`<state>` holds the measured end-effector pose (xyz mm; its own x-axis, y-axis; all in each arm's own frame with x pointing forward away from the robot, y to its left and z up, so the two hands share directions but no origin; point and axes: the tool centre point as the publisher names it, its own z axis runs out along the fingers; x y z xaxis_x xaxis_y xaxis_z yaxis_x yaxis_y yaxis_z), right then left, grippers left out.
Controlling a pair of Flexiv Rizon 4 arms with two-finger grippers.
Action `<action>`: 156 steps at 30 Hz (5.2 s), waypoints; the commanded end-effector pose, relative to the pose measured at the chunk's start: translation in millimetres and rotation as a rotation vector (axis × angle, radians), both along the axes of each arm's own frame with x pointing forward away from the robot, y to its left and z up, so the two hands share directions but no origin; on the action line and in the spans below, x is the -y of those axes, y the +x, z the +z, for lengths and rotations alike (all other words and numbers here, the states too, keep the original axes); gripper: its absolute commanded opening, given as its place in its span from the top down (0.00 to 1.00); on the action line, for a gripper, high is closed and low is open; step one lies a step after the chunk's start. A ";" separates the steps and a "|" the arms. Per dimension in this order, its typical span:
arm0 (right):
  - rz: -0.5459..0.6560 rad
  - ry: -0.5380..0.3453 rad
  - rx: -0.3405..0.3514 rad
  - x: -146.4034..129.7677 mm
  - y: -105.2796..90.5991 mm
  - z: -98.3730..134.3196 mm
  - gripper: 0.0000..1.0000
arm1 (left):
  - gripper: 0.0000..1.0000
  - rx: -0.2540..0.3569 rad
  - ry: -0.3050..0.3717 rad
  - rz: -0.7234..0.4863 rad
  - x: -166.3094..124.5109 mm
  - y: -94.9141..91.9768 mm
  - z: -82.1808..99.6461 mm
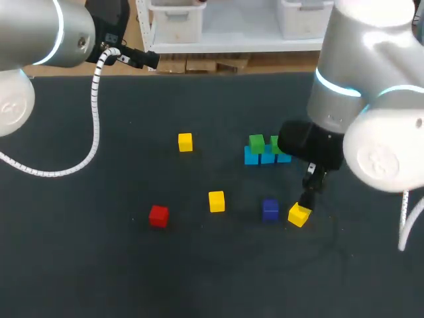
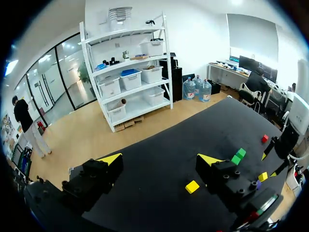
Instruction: Place the blue cubes, place green cubes on the blue cubes, place the yellow cubes on the green cubes, then place the red cubes on the yellow cubes, and place purple cube on the red cubes.
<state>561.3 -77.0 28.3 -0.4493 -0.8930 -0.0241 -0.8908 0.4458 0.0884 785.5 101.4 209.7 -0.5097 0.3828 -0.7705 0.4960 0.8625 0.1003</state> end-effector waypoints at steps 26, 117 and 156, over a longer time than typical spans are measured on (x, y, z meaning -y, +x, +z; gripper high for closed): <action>0.018 -0.031 -0.010 -8.0 -0.7 -30.2 1.00 | 0.00 -0.001 -0.002 -0.004 -0.8 0.8 0.0; 0.469 -0.033 0.051 -58.7 151.2 26.2 1.00 | 0.00 -0.001 -0.002 -0.004 -0.8 0.8 0.0; 0.453 -0.049 0.045 -58.0 149.4 18.8 0.00 | 0.00 -0.001 -0.002 -0.004 -0.8 0.8 0.0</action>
<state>711.1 -18.4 47.0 -0.0115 -0.9998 0.0151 -0.9993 0.0121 0.0347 785.5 101.5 209.7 -0.5098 0.3827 -0.7705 0.4959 0.8625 0.1003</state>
